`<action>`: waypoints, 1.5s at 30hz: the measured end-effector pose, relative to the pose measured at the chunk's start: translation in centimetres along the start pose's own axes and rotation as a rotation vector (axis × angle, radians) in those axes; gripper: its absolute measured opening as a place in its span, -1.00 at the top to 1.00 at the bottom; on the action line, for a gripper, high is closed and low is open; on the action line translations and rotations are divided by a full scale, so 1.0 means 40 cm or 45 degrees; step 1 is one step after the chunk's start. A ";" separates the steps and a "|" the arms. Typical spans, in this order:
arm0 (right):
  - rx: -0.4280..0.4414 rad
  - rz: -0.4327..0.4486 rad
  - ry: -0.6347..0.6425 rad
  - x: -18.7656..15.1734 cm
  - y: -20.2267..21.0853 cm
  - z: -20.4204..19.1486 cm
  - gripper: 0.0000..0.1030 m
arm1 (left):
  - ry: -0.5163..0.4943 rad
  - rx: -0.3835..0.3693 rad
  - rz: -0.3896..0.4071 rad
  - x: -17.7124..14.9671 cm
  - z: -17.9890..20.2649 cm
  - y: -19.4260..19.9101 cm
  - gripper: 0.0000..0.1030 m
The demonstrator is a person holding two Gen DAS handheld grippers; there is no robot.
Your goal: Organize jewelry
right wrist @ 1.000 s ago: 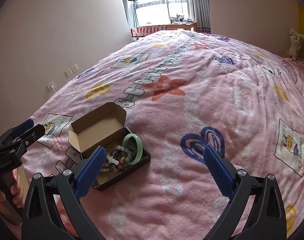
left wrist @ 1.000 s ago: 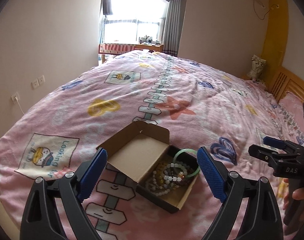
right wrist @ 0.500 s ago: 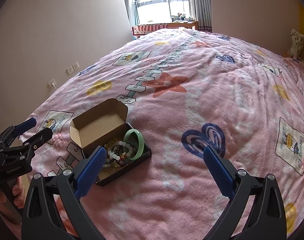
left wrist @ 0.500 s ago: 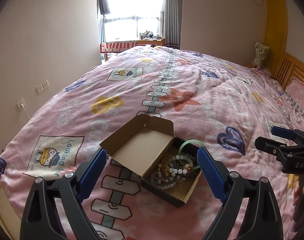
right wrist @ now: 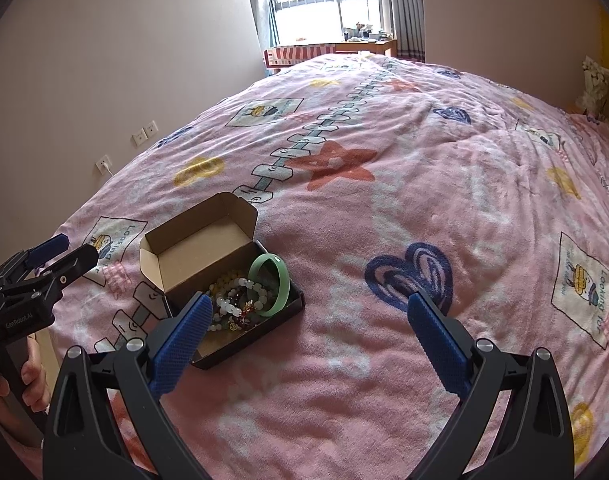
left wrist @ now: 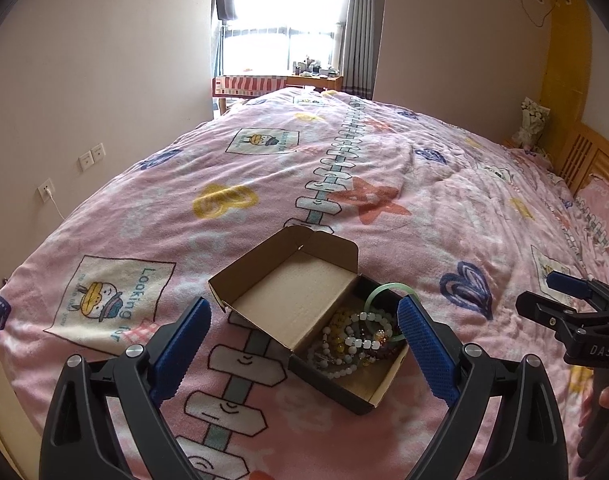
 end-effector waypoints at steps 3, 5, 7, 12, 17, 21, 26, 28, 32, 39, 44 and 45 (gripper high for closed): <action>0.000 0.000 0.000 0.000 0.000 -0.001 -0.86 | -0.005 0.000 -0.007 -0.001 0.001 -0.001 -0.80; 0.000 0.000 -0.001 0.000 0.000 -0.001 -0.86 | -0.018 0.004 -0.011 -0.003 0.003 -0.003 -0.80; -0.002 0.000 0.001 0.000 0.000 -0.001 -0.86 | -0.028 0.010 -0.011 -0.004 0.005 -0.003 -0.80; -0.004 0.003 0.002 -0.001 0.002 -0.002 -0.86 | -0.044 0.016 -0.006 -0.006 0.011 -0.001 -0.80; -0.002 0.006 0.004 -0.001 0.004 -0.002 -0.86 | -0.056 0.027 -0.004 -0.006 0.014 0.000 -0.80; -0.002 0.006 0.007 0.000 0.005 -0.003 -0.86 | -0.056 0.027 -0.005 -0.006 0.015 0.001 -0.80; -0.003 0.006 0.004 0.000 0.005 -0.003 -0.86 | -0.054 0.026 -0.007 -0.006 0.015 0.000 -0.80; -0.002 0.005 0.005 0.000 0.005 -0.003 -0.86 | -0.055 0.024 -0.007 -0.006 0.016 0.000 -0.80; -0.002 0.006 0.003 -0.001 0.005 -0.004 -0.86 | -0.062 0.016 -0.002 -0.008 0.019 0.004 -0.80; -0.002 0.005 0.005 0.000 0.005 -0.005 -0.86 | -0.078 0.027 0.002 -0.008 0.022 0.009 -0.84; -0.003 0.004 0.004 -0.001 0.004 -0.005 -0.86 | -0.081 0.032 0.005 -0.007 0.021 0.012 -0.84; -0.004 0.005 0.004 -0.001 0.004 -0.005 -0.86 | -0.082 0.032 0.006 -0.007 0.021 0.012 -0.84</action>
Point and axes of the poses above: each gripper's, at about its wrist camera, not at the fingertips, and y roughly against the way its jaws point, z to its right, x to its top, the point moved 2 cm from there along -y, roughly the way its jaws point, and after that the axes turned 11 degrees about z, right-handed, at the moved point
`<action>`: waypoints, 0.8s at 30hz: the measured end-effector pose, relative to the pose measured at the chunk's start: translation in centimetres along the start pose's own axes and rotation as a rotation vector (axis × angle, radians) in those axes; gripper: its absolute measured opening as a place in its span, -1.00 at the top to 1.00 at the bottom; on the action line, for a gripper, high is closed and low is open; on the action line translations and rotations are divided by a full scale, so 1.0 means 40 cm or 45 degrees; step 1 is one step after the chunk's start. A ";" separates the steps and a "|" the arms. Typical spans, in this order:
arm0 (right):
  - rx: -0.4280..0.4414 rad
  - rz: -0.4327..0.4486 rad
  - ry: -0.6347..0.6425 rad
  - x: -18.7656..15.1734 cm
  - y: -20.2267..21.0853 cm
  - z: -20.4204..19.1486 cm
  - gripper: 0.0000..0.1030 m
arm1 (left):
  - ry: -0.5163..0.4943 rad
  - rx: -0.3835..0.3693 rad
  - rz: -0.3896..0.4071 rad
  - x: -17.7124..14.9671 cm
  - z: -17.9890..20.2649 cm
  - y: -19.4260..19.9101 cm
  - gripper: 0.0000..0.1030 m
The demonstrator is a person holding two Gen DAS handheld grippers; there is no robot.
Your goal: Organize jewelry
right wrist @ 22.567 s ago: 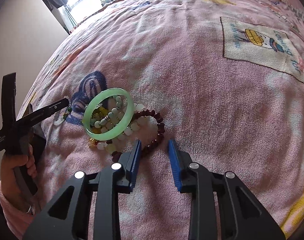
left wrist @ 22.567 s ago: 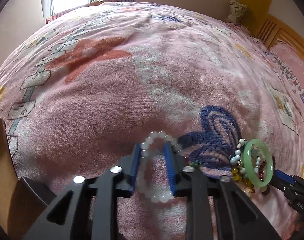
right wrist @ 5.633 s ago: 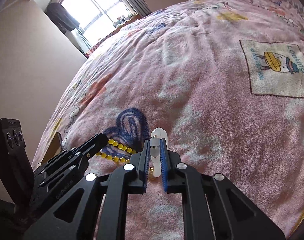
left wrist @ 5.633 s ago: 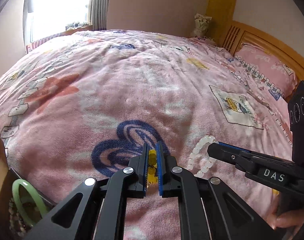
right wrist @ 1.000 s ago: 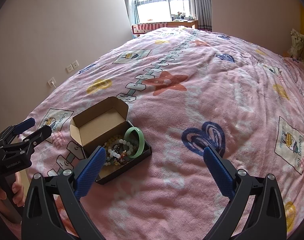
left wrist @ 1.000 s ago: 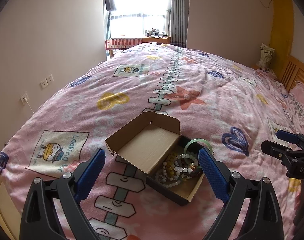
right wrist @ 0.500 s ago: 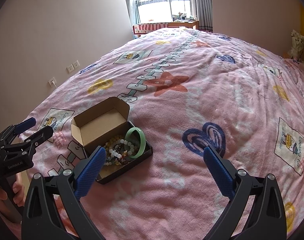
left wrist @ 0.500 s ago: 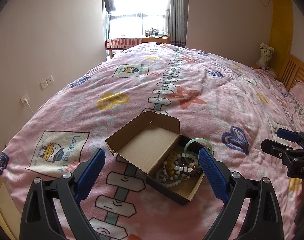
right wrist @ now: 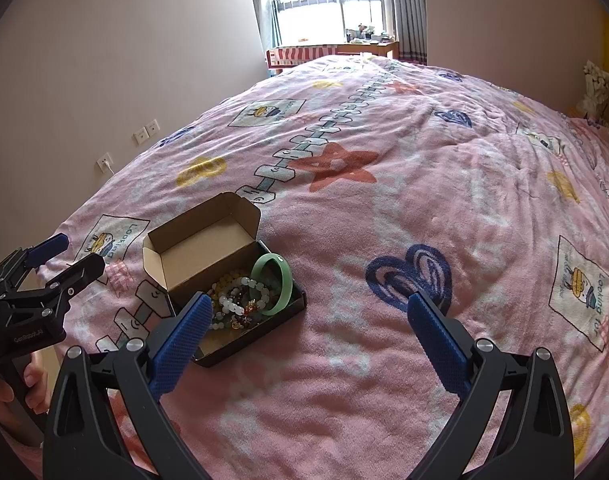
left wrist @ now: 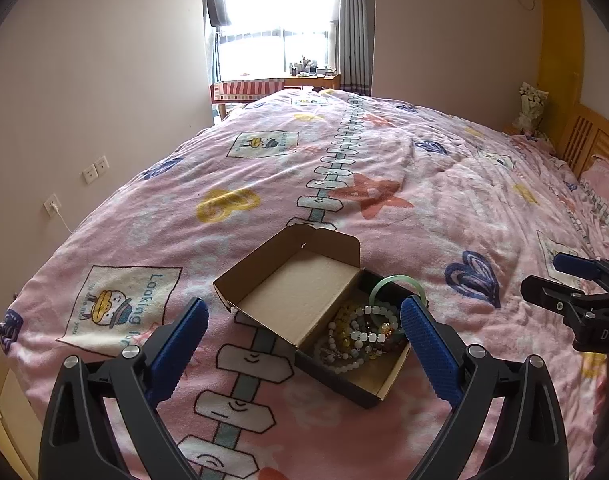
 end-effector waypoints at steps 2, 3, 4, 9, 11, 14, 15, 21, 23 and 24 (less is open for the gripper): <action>0.002 -0.002 0.001 0.000 0.001 -0.001 -0.86 | -0.011 0.005 0.010 0.002 0.002 0.003 -0.84; 0.003 -0.003 0.001 0.000 0.003 -0.002 -0.86 | -0.021 0.010 0.015 0.002 0.004 0.004 -0.85; 0.002 -0.003 0.001 0.001 0.003 -0.002 -0.86 | -0.030 0.013 0.017 0.002 0.006 0.004 -0.85; 0.002 -0.003 0.003 0.000 0.002 -0.002 -0.86 | -0.046 0.000 0.017 0.000 0.015 0.005 -0.85; 0.001 -0.003 0.002 0.000 0.002 -0.003 -0.86 | -0.042 0.002 0.016 -0.001 0.013 0.007 -0.85; 0.002 -0.002 0.003 0.000 0.003 -0.004 -0.86 | -0.037 -0.007 0.016 -0.004 0.013 0.011 -0.85; 0.001 -0.003 0.002 0.000 0.002 -0.004 -0.86 | -0.038 -0.004 0.018 -0.004 0.013 0.012 -0.85; 0.001 -0.004 0.002 0.000 0.001 -0.004 -0.86 | -0.043 0.003 0.022 -0.004 0.012 0.017 -0.85; 0.000 -0.006 0.004 0.000 0.002 -0.005 -0.86 | -0.039 0.001 0.020 -0.003 0.011 0.016 -0.85; 0.000 -0.008 0.004 0.000 0.004 -0.006 -0.86 | -0.035 -0.005 0.017 -0.002 0.011 0.015 -0.85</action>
Point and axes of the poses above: each gripper's, at about its wrist camera, not at the fingertips, and y roughly against the way its jaws point, z to its right, x to its top, the point moved 2 cm from there along -y, roughly the way its jaws point, and after that the axes turned 11 degrees about z, right-handed, at the moved point
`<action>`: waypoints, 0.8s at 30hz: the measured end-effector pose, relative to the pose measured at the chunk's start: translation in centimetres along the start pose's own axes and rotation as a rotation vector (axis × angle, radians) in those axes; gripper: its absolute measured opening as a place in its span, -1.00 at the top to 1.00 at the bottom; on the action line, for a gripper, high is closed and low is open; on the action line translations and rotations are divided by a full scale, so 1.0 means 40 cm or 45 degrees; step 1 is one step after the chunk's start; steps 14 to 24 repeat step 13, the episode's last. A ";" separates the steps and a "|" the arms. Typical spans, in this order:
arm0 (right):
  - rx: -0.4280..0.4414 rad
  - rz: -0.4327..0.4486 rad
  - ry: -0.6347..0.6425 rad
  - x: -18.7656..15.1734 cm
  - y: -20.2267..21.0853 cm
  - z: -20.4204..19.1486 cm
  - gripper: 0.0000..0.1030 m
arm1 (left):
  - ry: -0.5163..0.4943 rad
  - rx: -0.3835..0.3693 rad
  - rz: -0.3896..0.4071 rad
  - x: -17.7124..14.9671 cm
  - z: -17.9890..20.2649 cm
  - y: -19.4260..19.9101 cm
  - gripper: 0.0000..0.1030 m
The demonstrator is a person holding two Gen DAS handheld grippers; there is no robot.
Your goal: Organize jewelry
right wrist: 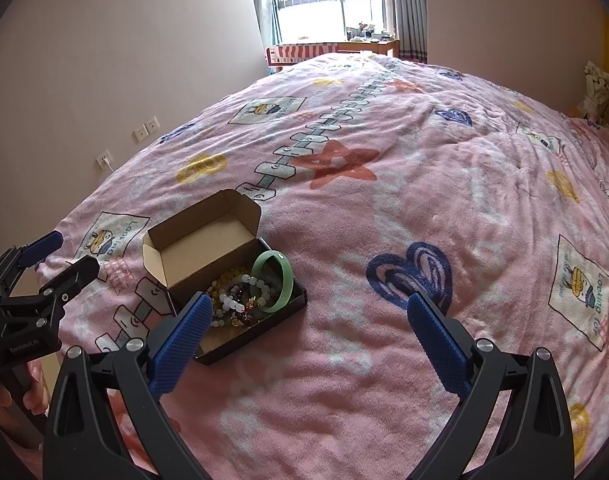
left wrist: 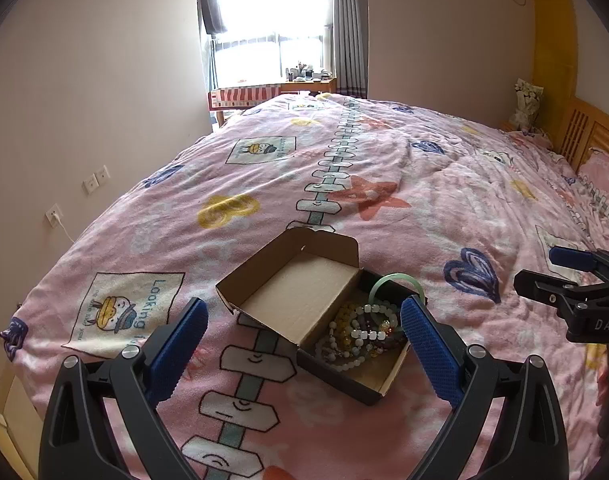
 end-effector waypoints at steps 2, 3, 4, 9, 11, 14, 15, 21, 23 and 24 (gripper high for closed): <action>0.000 -0.002 0.002 -0.002 0.003 0.000 -0.86 | 0.004 -0.003 -0.002 0.002 -0.001 0.000 -0.85; 0.000 -0.002 0.003 -0.002 0.002 -0.001 -0.86 | 0.010 -0.008 -0.001 0.003 -0.003 0.001 -0.85; 0.001 -0.002 0.004 -0.002 0.003 -0.001 -0.86 | 0.018 -0.013 0.001 0.003 -0.005 0.002 -0.85; 0.003 -0.003 0.003 -0.002 0.003 -0.001 -0.86 | 0.041 -0.015 0.001 0.005 -0.014 0.004 -0.85; 0.001 -0.003 0.003 -0.005 0.002 -0.003 -0.86 | 0.048 -0.020 -0.004 0.004 -0.017 0.002 -0.85; 0.001 -0.003 0.002 -0.005 0.002 -0.003 -0.86 | 0.058 -0.029 -0.008 0.004 -0.020 0.001 -0.85; 0.001 -0.003 0.002 -0.005 0.002 -0.003 -0.86 | 0.058 -0.029 -0.008 0.004 -0.020 0.001 -0.85; 0.001 -0.003 0.002 -0.005 0.002 -0.003 -0.86 | 0.058 -0.029 -0.008 0.004 -0.020 0.001 -0.85; 0.001 -0.003 0.002 -0.005 0.002 -0.003 -0.86 | 0.058 -0.029 -0.008 0.004 -0.020 0.001 -0.85; 0.001 -0.003 0.002 -0.005 0.002 -0.003 -0.86 | 0.058 -0.029 -0.008 0.004 -0.020 0.001 -0.85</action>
Point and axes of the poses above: each gripper's, at about its wrist camera, not at the fingertips, and y roughly against the way its jaws point, z to its right, x to its top, the point moved 2 cm from there along -y, roughly the way its jaws point, and after that the axes turned 11 degrees about z, right-handed, at the moved point
